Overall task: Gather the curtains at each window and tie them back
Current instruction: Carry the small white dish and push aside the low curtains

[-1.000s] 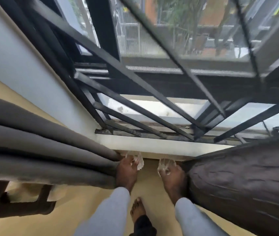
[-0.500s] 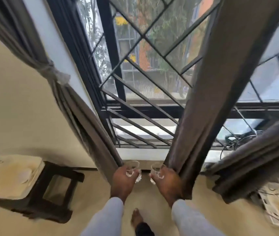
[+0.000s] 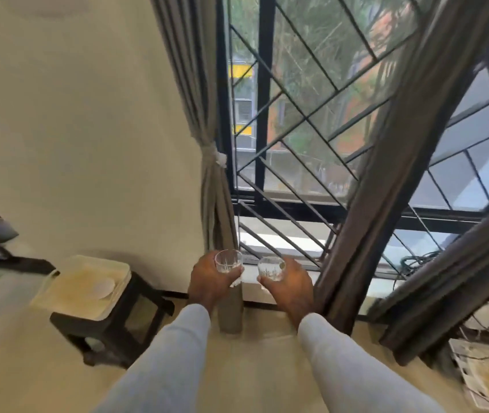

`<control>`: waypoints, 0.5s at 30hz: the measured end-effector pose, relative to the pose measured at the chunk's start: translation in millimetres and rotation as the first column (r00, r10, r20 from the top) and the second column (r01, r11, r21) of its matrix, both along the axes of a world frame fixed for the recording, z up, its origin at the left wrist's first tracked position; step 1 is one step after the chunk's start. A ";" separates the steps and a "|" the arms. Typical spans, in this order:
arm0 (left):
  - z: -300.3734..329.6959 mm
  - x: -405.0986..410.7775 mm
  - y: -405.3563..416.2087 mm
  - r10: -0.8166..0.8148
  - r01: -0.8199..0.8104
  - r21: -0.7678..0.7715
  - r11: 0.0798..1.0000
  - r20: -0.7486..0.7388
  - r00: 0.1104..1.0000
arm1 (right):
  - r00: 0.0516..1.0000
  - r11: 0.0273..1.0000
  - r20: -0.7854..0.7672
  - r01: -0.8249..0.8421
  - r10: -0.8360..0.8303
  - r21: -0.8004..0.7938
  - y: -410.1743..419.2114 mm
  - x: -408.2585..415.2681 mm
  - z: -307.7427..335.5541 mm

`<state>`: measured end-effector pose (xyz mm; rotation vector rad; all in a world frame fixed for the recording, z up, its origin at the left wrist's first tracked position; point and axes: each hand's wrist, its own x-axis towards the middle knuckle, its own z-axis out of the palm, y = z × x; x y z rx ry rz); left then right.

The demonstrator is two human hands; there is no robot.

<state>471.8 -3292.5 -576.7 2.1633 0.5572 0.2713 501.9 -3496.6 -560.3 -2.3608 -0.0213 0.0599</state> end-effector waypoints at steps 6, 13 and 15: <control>5.7 -63.5 126.7 0.052 -0.052 0.014 0.999 -0.008 0.999 | 0.999 0.994 -0.005 -0.053 0.054 0.097 120.5 -52.7 20.1; 13.2 -141.0 291.6 0.157 -0.156 0.034 0.987 -0.056 0.986 | 0.991 0.985 -0.081 -0.096 0.109 0.146 285.0 -93.6 12.6; 16.9 -153.9 330.1 0.214 -0.210 0.058 0.976 -0.065 0.975 | 0.982 0.979 -0.096 -0.147 0.162 0.143 330.1 -96.0 9.7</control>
